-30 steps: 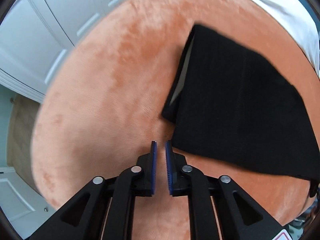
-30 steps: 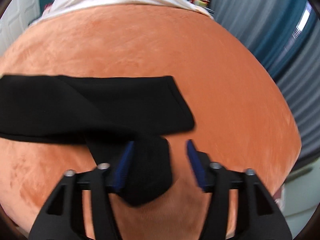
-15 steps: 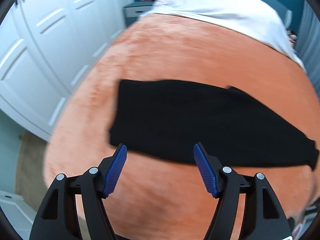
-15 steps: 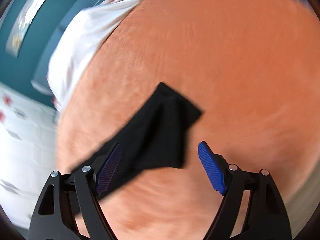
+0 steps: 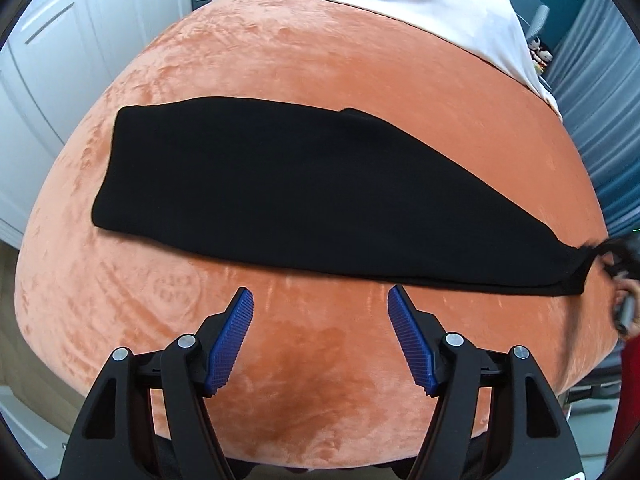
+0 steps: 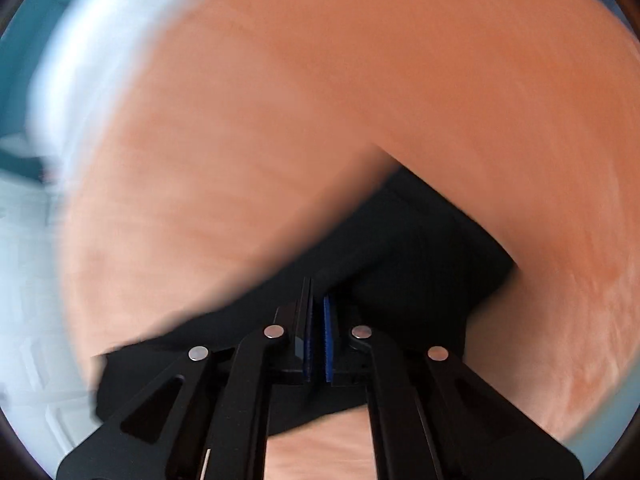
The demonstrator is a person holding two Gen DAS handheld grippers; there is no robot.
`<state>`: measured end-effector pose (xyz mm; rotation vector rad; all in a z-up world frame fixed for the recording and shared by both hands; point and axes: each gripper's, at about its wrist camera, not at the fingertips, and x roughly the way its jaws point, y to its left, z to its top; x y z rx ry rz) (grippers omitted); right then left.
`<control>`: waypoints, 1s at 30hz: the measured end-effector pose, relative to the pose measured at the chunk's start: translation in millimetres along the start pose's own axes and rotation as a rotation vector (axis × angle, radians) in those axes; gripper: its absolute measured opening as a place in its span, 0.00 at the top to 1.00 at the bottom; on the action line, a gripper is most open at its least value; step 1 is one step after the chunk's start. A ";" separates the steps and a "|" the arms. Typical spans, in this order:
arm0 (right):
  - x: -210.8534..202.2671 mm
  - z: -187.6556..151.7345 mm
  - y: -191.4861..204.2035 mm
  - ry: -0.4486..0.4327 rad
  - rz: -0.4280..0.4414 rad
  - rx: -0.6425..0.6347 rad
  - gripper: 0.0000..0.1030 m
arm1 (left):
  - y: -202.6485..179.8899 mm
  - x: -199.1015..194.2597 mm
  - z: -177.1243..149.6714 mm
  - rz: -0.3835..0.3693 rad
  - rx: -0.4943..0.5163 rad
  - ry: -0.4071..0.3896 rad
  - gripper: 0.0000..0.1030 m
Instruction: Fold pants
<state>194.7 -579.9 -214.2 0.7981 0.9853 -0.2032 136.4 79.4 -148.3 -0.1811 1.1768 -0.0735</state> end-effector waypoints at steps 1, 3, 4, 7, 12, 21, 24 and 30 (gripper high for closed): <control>-28.3 -1.8 14.7 -0.079 0.070 -0.060 0.98 | 2.3 -2.6 -2.9 0.007 0.001 0.000 0.34; -74.1 -11.1 27.2 -0.199 0.140 -0.144 0.97 | 9.8 0.7 -5.4 0.021 -0.001 0.007 0.33; -83.4 -16.5 19.7 -0.225 0.131 -0.152 0.96 | 12.3 2.2 -6.9 0.023 -0.003 0.013 0.33; -37.8 -25.8 -39.4 -0.127 -0.012 -0.079 0.94 | 19.3 14.0 -12.6 0.044 -0.020 0.041 0.33; 16.7 -61.1 -107.0 -0.035 -0.041 0.106 0.90 | 26.7 13.4 -20.2 0.070 -0.047 0.052 0.33; 7.6 -55.6 -76.0 -0.090 -0.195 -0.155 0.65 | 28.1 19.4 -17.7 0.090 -0.075 0.061 0.33; -1.7 -41.7 -65.6 -0.149 -0.188 -0.235 0.72 | 18.8 20.6 -16.4 0.091 -0.049 0.060 0.33; 14.1 -34.4 -156.1 -0.012 0.056 0.350 0.96 | 9.2 27.4 -12.3 0.103 -0.033 0.067 0.33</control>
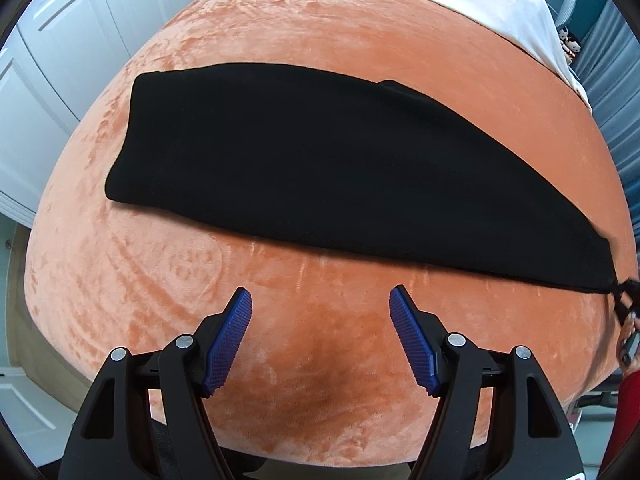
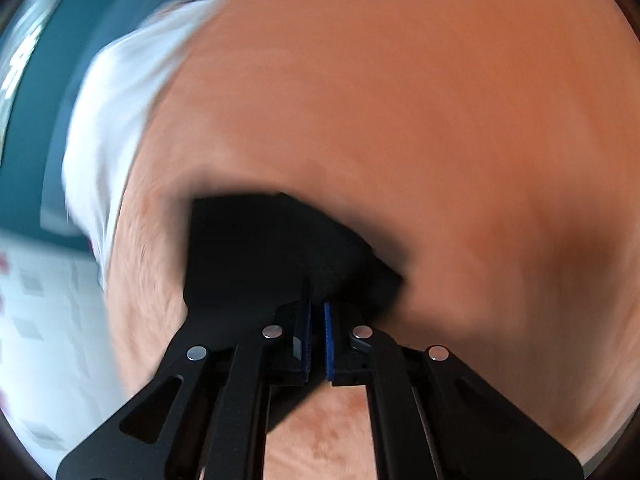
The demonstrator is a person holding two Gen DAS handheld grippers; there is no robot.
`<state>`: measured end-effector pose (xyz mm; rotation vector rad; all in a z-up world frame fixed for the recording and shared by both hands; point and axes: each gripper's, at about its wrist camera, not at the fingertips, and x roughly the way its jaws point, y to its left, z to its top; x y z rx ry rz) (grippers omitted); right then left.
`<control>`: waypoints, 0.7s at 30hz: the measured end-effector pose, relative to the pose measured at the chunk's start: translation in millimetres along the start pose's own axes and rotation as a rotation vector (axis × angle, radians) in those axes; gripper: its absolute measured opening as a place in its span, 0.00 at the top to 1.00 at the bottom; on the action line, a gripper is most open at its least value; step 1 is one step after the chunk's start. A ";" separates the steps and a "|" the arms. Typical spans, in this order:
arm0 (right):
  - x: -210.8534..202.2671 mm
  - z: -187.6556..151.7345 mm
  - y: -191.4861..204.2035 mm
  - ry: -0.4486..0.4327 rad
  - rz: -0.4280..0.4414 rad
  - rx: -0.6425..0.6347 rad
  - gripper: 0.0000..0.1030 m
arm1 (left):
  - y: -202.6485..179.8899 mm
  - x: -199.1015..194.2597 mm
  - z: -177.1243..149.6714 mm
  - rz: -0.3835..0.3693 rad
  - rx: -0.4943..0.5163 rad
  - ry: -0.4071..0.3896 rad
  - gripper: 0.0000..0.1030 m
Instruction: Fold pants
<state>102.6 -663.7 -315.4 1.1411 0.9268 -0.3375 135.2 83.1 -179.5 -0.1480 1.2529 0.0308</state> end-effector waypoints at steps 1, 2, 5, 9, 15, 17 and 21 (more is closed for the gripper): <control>-2.3 -5.3 -4.0 -0.004 0.004 0.016 0.95 | 0.3 2.0 0.7 -0.001 -0.001 0.006 0.33; -6.3 -10.1 -4.9 -0.013 0.006 0.028 0.93 | 0.5 3.0 0.9 -0.001 -0.002 0.009 0.33; -27.5 -21.3 1.1 -0.105 -0.040 -0.004 0.88 | 1.4 3.4 1.1 0.003 -0.003 0.006 0.33; -61.4 -46.7 30.2 -0.228 -0.160 -0.202 0.70 | 17.3 4.6 3.8 0.007 -0.052 0.000 0.26; -83.1 -146.4 91.2 -0.338 -0.294 -0.572 0.51 | 89.4 14.7 17.6 -0.034 -0.261 -0.026 0.26; -74.9 -187.8 113.3 -0.329 -0.328 -0.684 0.51 | 124.8 21.8 23.6 -0.055 -0.347 -0.025 0.26; -64.7 -254.2 139.4 -0.258 -0.306 -0.779 0.42 | 196.5 42.2 33.5 -0.054 -0.525 -0.022 0.26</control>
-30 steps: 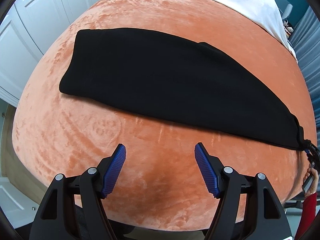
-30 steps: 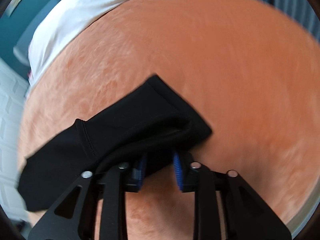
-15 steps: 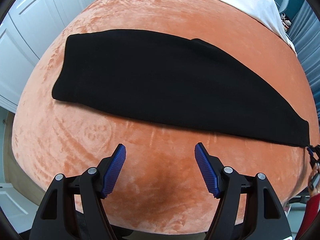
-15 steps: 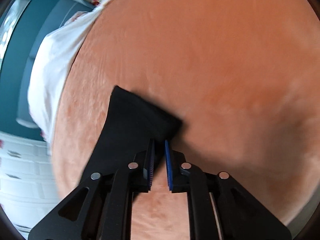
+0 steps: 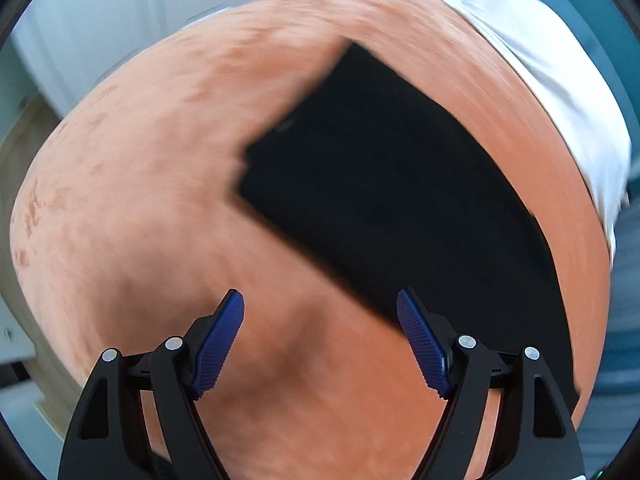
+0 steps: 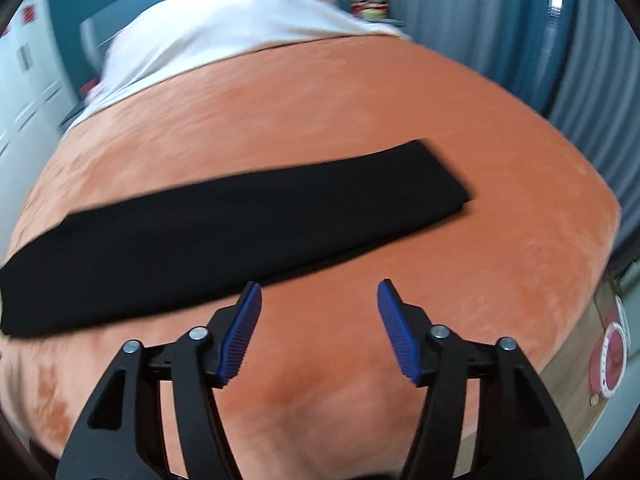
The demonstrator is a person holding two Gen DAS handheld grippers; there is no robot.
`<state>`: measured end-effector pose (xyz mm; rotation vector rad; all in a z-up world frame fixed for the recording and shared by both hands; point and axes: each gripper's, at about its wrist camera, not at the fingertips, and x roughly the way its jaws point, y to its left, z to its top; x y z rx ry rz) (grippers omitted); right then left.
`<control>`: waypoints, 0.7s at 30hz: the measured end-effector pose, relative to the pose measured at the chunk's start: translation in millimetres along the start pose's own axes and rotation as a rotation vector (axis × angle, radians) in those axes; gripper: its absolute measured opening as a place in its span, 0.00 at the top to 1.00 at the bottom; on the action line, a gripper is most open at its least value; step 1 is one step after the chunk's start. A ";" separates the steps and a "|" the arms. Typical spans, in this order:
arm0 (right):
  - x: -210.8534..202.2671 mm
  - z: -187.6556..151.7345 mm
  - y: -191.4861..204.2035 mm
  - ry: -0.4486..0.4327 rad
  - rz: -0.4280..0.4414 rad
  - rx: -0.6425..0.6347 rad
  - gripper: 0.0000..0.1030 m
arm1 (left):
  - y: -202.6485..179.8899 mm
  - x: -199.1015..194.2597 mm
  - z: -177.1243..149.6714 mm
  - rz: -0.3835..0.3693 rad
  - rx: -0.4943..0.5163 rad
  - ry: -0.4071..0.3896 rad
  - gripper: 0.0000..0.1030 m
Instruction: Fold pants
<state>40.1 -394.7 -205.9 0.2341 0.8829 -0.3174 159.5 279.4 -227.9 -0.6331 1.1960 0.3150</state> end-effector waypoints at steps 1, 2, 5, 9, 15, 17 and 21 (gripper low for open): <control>-2.2 -5.3 20.0 0.014 0.024 -0.022 0.42 | 9.0 6.6 7.3 -0.010 -0.035 0.010 0.26; -2.6 -7.8 32.2 0.027 0.041 -0.040 0.42 | 18.1 15.5 16.2 -0.031 -0.069 0.029 0.26; 1.3 -13.9 77.5 0.069 0.070 -0.097 0.41 | 30.9 35.9 36.0 -0.101 -0.137 0.072 0.30; -3.7 -17.8 117.9 0.091 0.105 -0.156 0.40 | 6.2 32.5 63.7 -0.025 0.010 0.001 0.82; -22.0 -20.5 159.8 0.039 0.068 -0.253 0.33 | -10.7 -0.4 103.6 -0.030 0.146 -0.133 0.90; -27.3 -23.8 160.8 0.021 0.061 -0.260 0.29 | -10.8 20.1 104.4 0.061 0.174 -0.103 0.88; -19.6 -32.0 160.9 0.070 0.061 -0.247 0.28 | -16.8 35.5 86.7 0.211 0.299 -0.146 0.79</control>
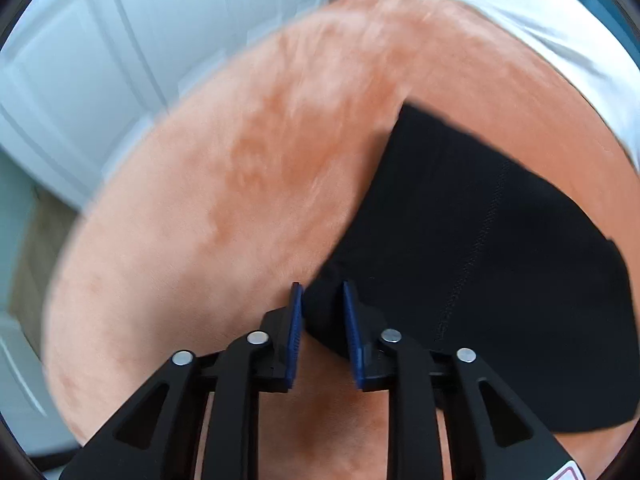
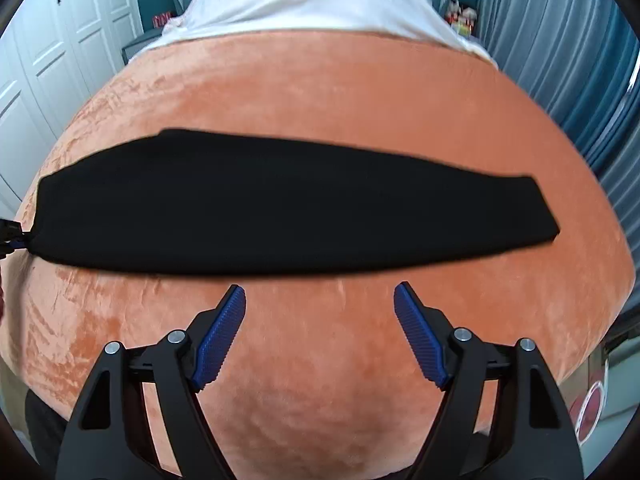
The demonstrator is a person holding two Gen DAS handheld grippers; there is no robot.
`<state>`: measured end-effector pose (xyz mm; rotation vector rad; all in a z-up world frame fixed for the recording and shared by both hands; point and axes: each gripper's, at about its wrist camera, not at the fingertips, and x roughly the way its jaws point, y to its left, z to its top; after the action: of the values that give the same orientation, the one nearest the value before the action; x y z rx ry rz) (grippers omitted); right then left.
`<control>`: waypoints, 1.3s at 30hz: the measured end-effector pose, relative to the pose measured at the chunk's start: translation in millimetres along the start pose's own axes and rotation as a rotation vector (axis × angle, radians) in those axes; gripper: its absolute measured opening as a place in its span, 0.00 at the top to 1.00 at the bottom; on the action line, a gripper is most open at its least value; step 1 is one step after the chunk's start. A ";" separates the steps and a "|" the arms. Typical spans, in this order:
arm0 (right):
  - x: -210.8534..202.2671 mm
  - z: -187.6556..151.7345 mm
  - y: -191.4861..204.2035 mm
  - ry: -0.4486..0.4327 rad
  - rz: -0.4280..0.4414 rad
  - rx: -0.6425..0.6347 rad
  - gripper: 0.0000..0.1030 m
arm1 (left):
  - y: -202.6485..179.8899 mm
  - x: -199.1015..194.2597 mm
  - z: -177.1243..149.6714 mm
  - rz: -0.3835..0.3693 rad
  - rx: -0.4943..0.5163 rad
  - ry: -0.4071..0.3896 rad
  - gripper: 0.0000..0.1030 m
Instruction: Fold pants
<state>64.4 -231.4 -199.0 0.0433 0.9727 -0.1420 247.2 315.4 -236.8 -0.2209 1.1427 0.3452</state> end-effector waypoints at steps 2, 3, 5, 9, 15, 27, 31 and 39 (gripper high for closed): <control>-1.0 -2.4 -2.9 -0.002 0.006 0.007 0.27 | -4.1 -16.8 -3.6 0.063 0.019 -0.036 0.79; -0.7 -3.8 -3.9 -0.006 -0.002 0.000 0.26 | -5.2 -24.1 -3.9 0.090 0.024 -0.052 0.76; 5.9 -6.4 -9.4 0.011 -0.027 -0.007 0.26 | -4.1 -46.2 -9.8 0.146 0.003 -0.082 0.67; 16.6 7.4 -20.3 0.017 0.070 0.046 0.46 | -7.9 -81.8 -16.4 0.104 -0.059 -0.134 0.56; 58.0 80.5 47.0 0.055 0.273 -0.049 0.58 | -71.1 -71.7 -15.0 0.041 0.031 -0.086 0.38; 200.1 175.2 236.9 0.127 0.214 -0.302 0.63 | -72.9 -2.9 -52.4 0.051 0.060 0.090 0.28; 222.7 192.0 257.7 0.133 0.170 -0.320 0.63 | -70.8 -2.8 -55.5 0.052 0.071 0.059 0.24; 202.6 146.1 239.2 0.100 0.213 -0.316 0.65 | -75.6 -6.1 -57.8 0.067 0.072 0.039 0.24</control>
<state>330.0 -29.7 -290.5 -0.1373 1.0742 0.2120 224.4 224.6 -254.8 -0.1270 1.2004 0.3598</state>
